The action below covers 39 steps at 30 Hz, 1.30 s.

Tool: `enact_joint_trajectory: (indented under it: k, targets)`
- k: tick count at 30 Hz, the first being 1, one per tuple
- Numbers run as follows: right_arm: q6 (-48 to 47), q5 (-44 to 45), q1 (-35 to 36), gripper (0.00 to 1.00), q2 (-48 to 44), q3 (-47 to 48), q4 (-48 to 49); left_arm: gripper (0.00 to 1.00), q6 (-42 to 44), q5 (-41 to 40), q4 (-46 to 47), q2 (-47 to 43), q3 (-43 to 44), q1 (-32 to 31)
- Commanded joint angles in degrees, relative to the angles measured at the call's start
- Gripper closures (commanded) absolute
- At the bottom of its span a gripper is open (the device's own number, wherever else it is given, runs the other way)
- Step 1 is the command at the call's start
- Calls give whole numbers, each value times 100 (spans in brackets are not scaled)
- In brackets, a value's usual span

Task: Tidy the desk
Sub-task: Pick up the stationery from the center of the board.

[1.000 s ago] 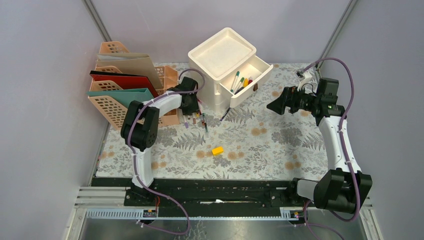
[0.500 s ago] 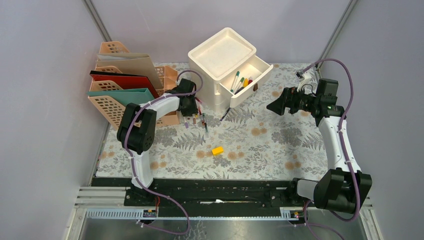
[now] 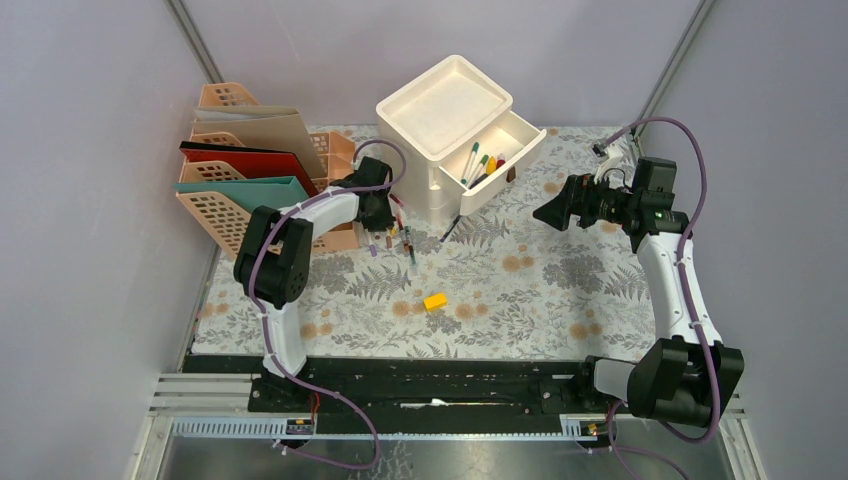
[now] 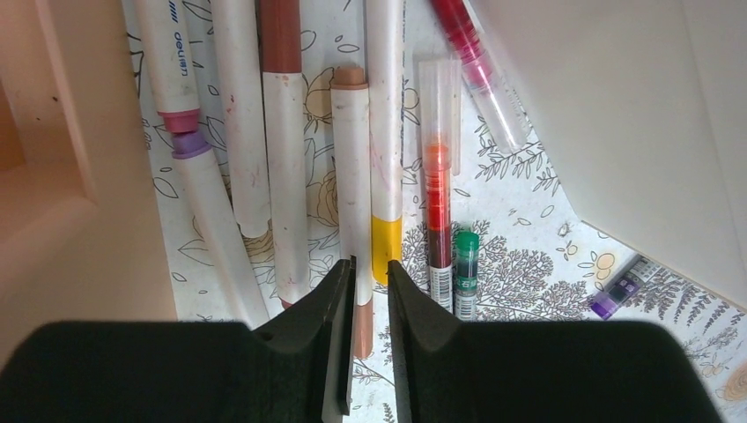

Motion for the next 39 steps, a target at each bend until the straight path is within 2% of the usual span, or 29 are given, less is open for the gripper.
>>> enact_joint_trajectory:
  k: [1,14,23,27,32,34,37,39]
  targets:
    - [23,-135,-32,1,-106,22,157,77,103,-158,51,-61,7,25]
    - [22,-148,-32,1,-85,29,153,80,262,-205,-10,-111,-140,18]
    - [31,-165,-32,1,-94,37,156,69,350,-162,-147,38,-131,-58]
    - [38,-170,-32,1,-105,55,160,69,452,-399,-457,182,40,-157]
    - [53,-185,-32,1,-109,72,158,77,520,-580,-685,344,32,-309]
    - [64,-197,-39,1,-110,88,159,83,524,-577,-682,351,-30,-354]
    - [66,-215,-32,1,-107,106,158,99,513,-580,-651,249,-142,-419]
    - [65,-254,-32,1,-109,114,154,100,513,-582,-581,56,-226,-457]
